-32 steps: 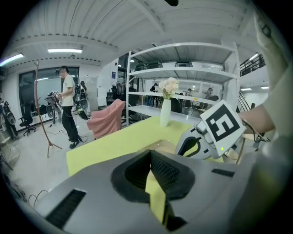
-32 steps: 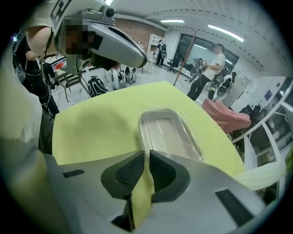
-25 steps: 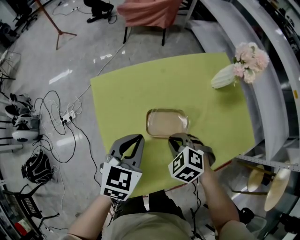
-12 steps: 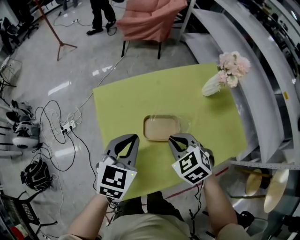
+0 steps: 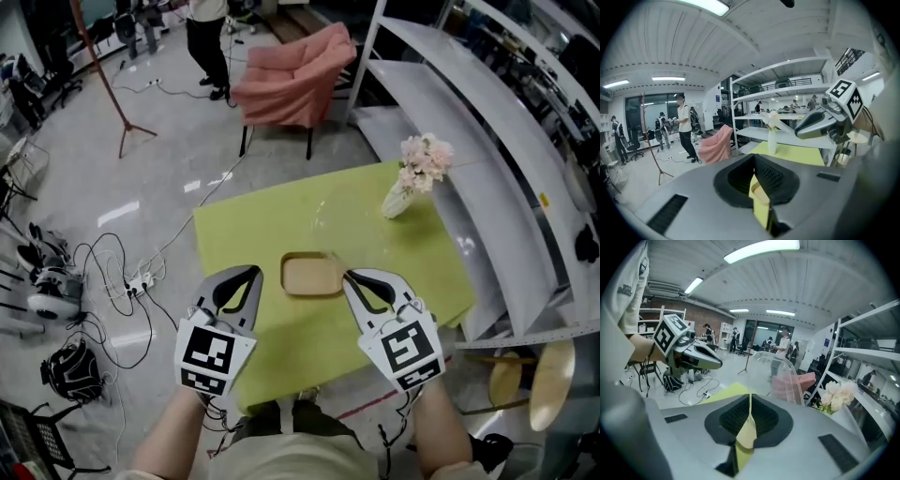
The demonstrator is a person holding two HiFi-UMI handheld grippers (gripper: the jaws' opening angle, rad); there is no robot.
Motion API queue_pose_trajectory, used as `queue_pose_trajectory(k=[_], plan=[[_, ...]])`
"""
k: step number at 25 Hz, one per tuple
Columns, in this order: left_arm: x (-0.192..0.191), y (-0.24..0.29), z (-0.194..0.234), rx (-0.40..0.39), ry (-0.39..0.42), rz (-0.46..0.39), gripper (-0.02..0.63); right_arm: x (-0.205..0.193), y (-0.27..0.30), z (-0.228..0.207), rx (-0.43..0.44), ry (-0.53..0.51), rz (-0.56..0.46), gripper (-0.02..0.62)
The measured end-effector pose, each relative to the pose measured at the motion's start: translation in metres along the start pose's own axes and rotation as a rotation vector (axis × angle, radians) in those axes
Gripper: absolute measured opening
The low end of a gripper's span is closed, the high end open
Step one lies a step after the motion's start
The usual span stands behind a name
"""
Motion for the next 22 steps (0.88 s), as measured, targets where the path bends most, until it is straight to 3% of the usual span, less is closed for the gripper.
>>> queue_pose_trajectory(k=[9, 16, 22], plan=[[0.082, -0.049, -0.010, 0.008, 0.143, -0.147, 0.006, 0.083, -0.073, 0.007, -0.138, -0.002, -0.318, 0.021], [0.143, -0.086, -0.024, 0.029, 0.208, -0.315, 0.006, 0.124, -0.129, 0.012, -0.204, -0.021, -0.444, 0.021], [0.171, -0.114, -0.031, 0.069, 0.215, -0.371, 0.006, 0.136, -0.171, 0.017, -0.254, 0.031, -0.557, 0.023]])
Point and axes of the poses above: the fingertips, and each gripper's own axes: y forward along the fingers, z to its left, x out of its top, the point moved 9 cm from there along -y, backward along the fingers, and after that the axes turned 9 degrees about -z, right-handed, at the moved point
